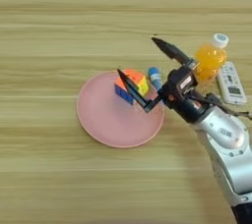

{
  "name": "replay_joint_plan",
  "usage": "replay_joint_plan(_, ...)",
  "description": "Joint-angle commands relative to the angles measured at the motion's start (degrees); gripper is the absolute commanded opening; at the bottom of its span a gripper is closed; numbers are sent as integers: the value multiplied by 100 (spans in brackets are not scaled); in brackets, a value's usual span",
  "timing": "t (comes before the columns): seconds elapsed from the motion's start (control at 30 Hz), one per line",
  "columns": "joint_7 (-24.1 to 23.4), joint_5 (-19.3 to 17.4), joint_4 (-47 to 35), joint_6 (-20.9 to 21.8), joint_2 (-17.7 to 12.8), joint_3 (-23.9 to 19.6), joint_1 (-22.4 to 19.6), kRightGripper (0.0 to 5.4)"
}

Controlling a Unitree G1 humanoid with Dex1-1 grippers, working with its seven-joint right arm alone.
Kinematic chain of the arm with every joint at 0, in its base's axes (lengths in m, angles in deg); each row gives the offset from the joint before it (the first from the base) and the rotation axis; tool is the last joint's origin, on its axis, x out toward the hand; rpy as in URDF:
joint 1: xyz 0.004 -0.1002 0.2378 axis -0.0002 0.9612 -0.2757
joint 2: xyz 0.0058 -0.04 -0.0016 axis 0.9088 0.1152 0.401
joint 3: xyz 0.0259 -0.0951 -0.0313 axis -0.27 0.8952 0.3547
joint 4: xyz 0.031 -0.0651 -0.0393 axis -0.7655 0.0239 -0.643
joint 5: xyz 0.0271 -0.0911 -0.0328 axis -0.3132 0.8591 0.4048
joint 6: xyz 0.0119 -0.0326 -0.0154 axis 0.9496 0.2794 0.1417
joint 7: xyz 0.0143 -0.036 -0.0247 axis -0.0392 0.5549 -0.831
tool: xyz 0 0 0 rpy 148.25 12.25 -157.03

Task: Move the objects on the table

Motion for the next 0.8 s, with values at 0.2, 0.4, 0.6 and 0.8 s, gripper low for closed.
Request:
replay_joint_plan(0.2,-319,122,52,-402,215,-71,-249,534)
replay_joint_plan(0.4,-354,442,271,-685,187,34,-238,534)
replay_joint_plan(0.6,-283,661,441,-893,131,121,-200,534)
replay_joint_plan(0.8,-307,752,482,-885,147,139,-194,534)
